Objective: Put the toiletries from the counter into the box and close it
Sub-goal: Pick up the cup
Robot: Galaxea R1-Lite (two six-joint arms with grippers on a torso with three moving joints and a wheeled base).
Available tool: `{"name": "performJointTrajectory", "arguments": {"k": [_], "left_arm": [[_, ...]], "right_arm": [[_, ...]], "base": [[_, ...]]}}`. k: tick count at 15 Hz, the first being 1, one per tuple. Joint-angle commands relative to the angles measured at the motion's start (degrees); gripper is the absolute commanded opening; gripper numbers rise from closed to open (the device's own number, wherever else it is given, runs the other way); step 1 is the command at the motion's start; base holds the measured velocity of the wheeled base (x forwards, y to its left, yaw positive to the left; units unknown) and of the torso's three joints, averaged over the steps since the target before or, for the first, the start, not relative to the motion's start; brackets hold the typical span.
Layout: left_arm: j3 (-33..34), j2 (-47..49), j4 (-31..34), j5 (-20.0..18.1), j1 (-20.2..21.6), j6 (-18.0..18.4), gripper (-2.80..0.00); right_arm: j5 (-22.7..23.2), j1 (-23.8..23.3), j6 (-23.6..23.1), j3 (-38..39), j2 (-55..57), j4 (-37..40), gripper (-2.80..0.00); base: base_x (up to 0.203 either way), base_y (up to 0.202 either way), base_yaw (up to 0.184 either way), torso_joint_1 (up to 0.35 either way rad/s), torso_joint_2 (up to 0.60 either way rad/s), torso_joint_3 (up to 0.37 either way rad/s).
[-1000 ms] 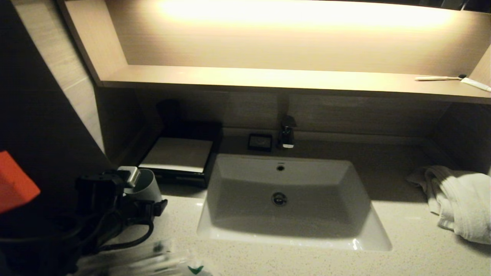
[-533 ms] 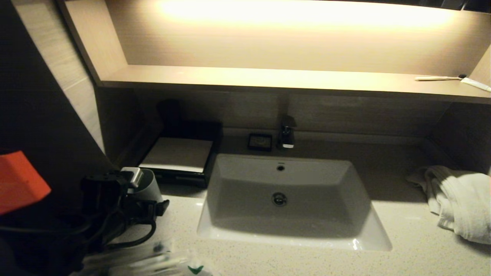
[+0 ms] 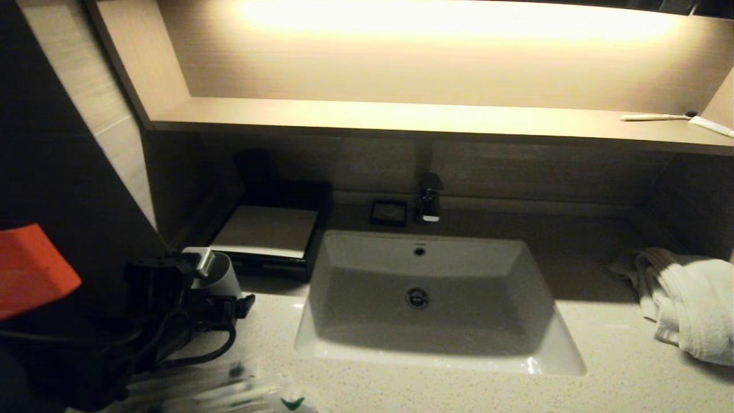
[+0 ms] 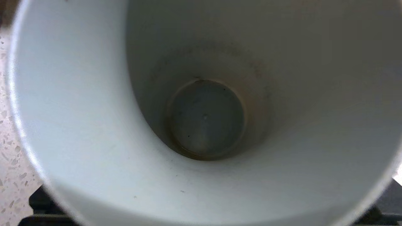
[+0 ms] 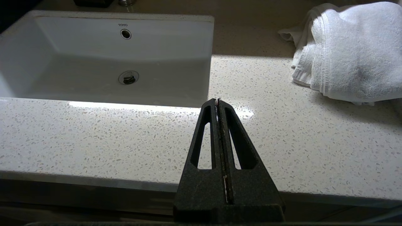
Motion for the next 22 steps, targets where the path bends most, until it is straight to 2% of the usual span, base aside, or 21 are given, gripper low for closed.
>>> {"name": "performJointTrajectory", "arguments": {"k": [1,13,18,22], "left_arm": [[-0.11,0.1,-0.34,0.05,0.0,-0.02,0.0],[-0.2,1.61,-0.44,0.15,0.09,-0.63,0.0],[0.24,4.87,-7.02,0.58,0.26,-0.73,0.0],[0.33,4.78,-7.02,0.58,0.26,-0.73,0.0]], "right_arm": [[0.02,0.0,-0.02,0.0,0.0,-0.01,-2.8],[0.02,0.0,-0.02,0.0,0.0,-0.01,-2.8],[0.02,0.0,-0.02,0.0,0.0,-0.01,-2.8],[0.02,0.0,-0.02,0.0,0.0,-0.01,-2.8]], "base": [[0.0,0.0,0.0,0.0,0.0,0.0],[0.0,0.0,0.0,0.0,0.0,0.0],[0.0,0.0,0.0,0.0,0.0,0.0],[0.0,0.0,0.0,0.0,0.0,0.0]]}}
